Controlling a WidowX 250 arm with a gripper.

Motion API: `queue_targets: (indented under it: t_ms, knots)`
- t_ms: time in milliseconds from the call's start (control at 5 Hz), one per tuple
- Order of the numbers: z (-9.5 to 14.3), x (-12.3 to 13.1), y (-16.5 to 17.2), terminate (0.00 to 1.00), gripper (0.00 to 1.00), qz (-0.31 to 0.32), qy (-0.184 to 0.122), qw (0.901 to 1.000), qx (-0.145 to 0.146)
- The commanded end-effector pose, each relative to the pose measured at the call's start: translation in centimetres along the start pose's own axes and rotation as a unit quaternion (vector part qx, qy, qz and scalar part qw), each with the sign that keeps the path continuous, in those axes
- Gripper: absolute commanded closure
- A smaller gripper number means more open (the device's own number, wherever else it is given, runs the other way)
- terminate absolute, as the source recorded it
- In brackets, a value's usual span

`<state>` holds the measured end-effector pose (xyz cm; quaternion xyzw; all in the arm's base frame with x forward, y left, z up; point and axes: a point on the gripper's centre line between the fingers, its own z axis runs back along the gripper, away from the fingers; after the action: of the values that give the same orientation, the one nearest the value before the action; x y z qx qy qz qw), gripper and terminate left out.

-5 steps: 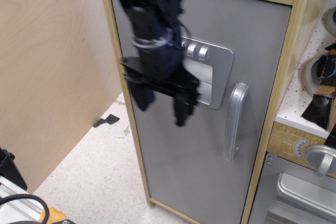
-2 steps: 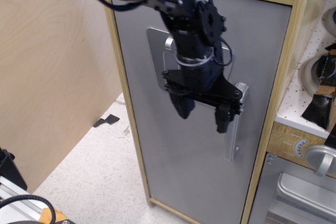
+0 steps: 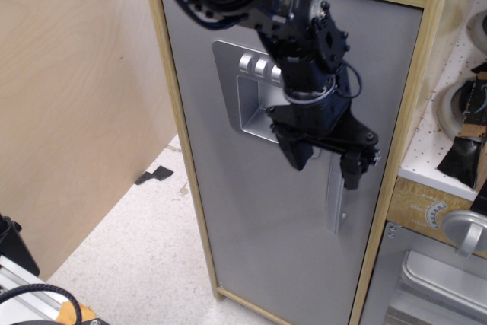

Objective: Open fridge

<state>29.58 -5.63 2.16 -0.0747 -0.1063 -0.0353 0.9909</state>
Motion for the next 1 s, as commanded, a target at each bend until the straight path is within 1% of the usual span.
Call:
queue_targets:
  t_ms: [0, 200, 400, 600, 800]
  knots:
    - [-0.2, 3.9, -1.0, 0.0, 0.0, -0.008, -0.059, 0.9982, -0.004]
    - [-0.5, 5.1, -1.0, 0.0, 0.0, -0.002, -0.077, 0.997, -0.005]
    - [-0.8, 4.9, -1.4, 0.0, 1.0, 0.026, -0.102, 0.9944, 0.009]
    - [-0.7, 4.8, -1.5, 0.0, 1.0, 0.031, -0.105, 0.9938, 0.019]
    - [-0.5, 4.2, -1.4, 0.0, 1.0, 0.035, -0.095, 0.9947, 0.02]
